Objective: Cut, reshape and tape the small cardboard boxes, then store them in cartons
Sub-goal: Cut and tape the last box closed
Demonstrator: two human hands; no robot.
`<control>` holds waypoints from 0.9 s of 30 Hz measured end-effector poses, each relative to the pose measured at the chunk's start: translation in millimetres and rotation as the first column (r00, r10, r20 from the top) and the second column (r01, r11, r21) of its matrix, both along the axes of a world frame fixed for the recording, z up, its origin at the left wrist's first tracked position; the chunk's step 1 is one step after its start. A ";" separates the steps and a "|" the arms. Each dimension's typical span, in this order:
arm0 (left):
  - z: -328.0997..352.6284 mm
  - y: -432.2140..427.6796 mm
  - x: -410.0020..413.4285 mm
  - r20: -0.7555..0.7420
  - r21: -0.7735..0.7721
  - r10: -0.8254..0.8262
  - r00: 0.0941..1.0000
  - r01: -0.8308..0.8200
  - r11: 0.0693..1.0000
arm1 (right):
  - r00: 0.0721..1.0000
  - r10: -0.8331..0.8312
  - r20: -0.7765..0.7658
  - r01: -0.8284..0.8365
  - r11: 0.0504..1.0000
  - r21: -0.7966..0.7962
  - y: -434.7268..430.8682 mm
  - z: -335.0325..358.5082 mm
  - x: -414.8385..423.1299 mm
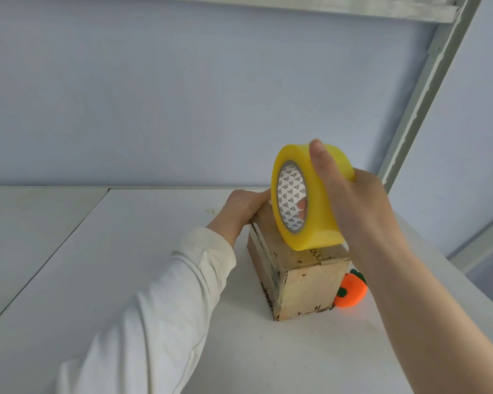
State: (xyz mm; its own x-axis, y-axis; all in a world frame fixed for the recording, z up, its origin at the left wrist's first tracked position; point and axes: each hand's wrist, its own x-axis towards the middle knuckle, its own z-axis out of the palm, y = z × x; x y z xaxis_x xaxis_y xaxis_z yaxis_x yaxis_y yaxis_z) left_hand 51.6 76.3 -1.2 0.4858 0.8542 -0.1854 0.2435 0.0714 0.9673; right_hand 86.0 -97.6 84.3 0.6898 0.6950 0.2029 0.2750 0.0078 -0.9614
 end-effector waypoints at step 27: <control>5.0 -9.7 -1.4 0.020 0.155 -0.049 0.999 0.046 0.987 | 0.990 0.009 -0.141 -0.049 0.958 -0.283 -112.1 -45.0 -36.3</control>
